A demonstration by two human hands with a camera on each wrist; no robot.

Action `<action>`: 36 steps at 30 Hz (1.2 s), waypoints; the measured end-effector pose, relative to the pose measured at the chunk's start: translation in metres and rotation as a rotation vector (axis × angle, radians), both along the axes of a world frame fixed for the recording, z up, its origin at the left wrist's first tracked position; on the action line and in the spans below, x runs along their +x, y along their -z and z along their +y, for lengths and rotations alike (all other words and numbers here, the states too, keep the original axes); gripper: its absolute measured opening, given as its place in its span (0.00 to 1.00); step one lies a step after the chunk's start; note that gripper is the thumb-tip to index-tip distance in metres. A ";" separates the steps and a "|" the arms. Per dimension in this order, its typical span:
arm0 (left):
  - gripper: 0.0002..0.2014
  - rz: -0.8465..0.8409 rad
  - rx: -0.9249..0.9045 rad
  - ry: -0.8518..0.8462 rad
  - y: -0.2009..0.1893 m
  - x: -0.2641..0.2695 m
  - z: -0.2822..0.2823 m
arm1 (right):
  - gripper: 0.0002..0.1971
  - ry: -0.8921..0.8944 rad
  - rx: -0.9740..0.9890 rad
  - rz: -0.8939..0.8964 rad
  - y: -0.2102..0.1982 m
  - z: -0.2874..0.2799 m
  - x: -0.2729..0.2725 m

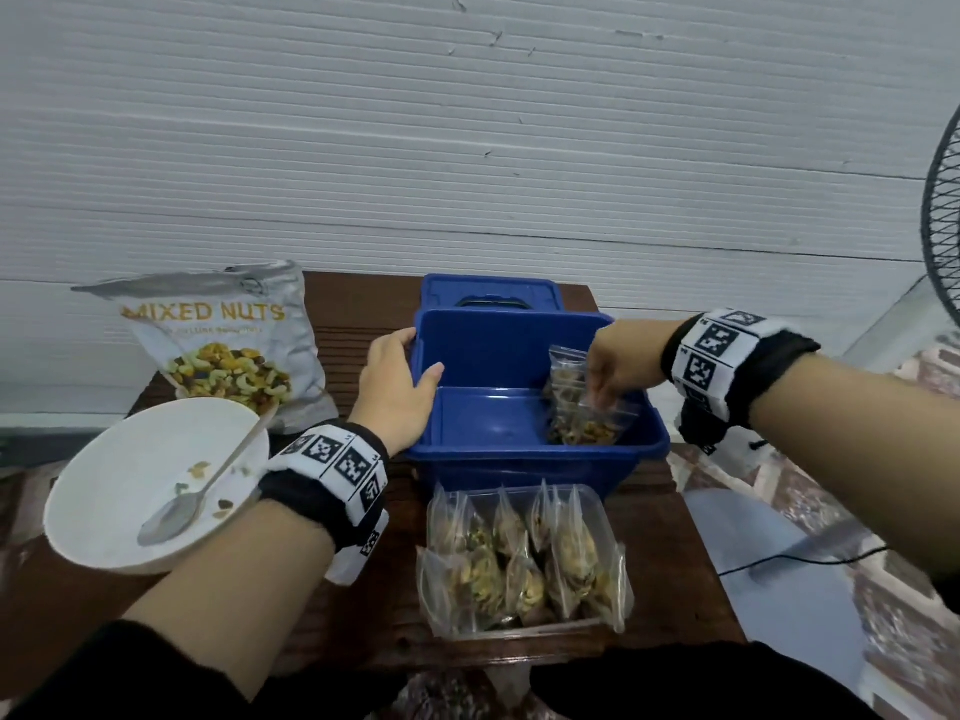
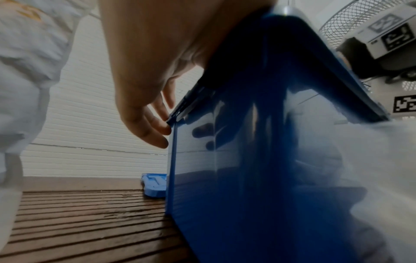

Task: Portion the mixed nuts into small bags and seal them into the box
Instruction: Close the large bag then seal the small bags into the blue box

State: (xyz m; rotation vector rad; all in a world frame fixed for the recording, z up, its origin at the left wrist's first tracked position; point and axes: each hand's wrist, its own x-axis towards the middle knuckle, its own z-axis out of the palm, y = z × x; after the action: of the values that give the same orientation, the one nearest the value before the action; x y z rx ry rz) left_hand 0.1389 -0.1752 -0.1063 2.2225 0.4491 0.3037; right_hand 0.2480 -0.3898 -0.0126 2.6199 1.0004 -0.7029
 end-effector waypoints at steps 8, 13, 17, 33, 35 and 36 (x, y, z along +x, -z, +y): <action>0.26 -0.023 -0.023 0.003 0.002 -0.002 0.000 | 0.07 -0.085 -0.113 -0.039 0.022 0.020 0.000; 0.27 -0.025 -0.042 0.000 0.001 -0.003 -0.001 | 0.08 -0.098 -0.151 -0.069 0.034 0.019 0.005; 0.26 -0.028 -0.059 -0.006 0.000 -0.004 -0.001 | 0.07 -0.117 -0.206 -0.061 0.039 0.019 0.002; 0.20 -0.098 0.086 -0.069 -0.016 -0.015 -0.002 | 0.09 -0.018 0.173 -0.009 0.008 0.002 -0.015; 0.15 -0.185 0.157 -0.006 -0.025 -0.022 -0.007 | 0.06 -0.011 0.240 -0.020 0.002 -0.002 -0.020; 0.13 -0.220 0.170 0.059 -0.031 -0.026 -0.011 | 0.06 0.004 0.275 -0.019 -0.001 -0.004 -0.023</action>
State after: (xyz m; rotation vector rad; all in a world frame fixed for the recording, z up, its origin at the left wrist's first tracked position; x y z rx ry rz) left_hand 0.1131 -0.1859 -0.0752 2.3286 0.2456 0.5666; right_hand 0.2246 -0.3939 -0.0119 2.8550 1.1609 -0.5756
